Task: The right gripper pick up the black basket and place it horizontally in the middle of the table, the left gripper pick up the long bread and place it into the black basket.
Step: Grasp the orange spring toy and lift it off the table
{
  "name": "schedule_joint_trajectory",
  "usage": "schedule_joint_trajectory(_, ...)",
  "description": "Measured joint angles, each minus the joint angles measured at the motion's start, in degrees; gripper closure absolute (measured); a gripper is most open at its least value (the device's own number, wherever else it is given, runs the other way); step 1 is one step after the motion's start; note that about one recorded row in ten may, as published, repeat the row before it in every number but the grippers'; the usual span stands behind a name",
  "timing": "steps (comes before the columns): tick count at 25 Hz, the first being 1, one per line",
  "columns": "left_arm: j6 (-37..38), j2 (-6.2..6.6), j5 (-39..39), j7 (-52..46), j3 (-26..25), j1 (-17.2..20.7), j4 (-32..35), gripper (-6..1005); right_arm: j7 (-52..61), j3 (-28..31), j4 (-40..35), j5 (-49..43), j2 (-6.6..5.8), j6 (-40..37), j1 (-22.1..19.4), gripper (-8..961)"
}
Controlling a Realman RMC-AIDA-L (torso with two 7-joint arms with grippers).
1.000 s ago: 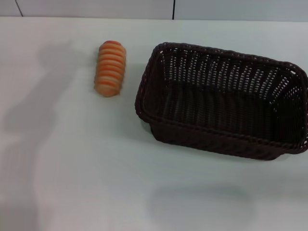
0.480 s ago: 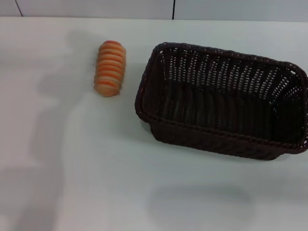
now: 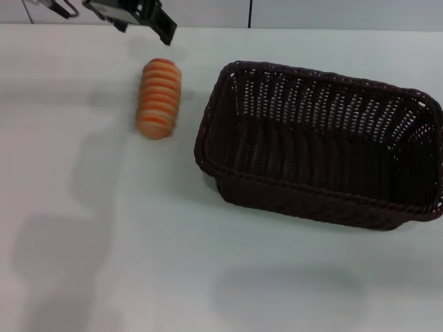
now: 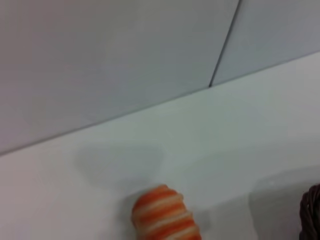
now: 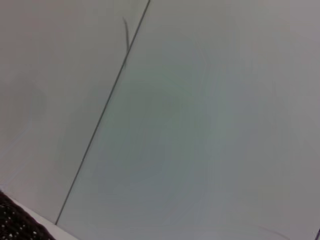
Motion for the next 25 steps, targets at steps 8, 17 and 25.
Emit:
schedule_joint_trajectory(8, -6.5, -0.14, 0.0, 0.0, -0.2, -2.7, -11.1, 190, 0.1, -2.4, 1.8, -0.6, -0.04, 0.0, -0.6, 380)
schedule_joint_trajectory(17, -13.3, -0.16, 0.1, 0.0, -0.7, -2.1, -17.4, 195, 0.1, -4.7, 4.4, -0.6, -0.09, -0.1, -1.8, 380)
schedule_joint_trajectory(25, -16.3, -0.29, 0.0, 0.1, -0.2, 0.7, -21.3, 198, 2.1, -7.9, 12.7, -1.0, 0.08, -0.9, -6.5, 380)
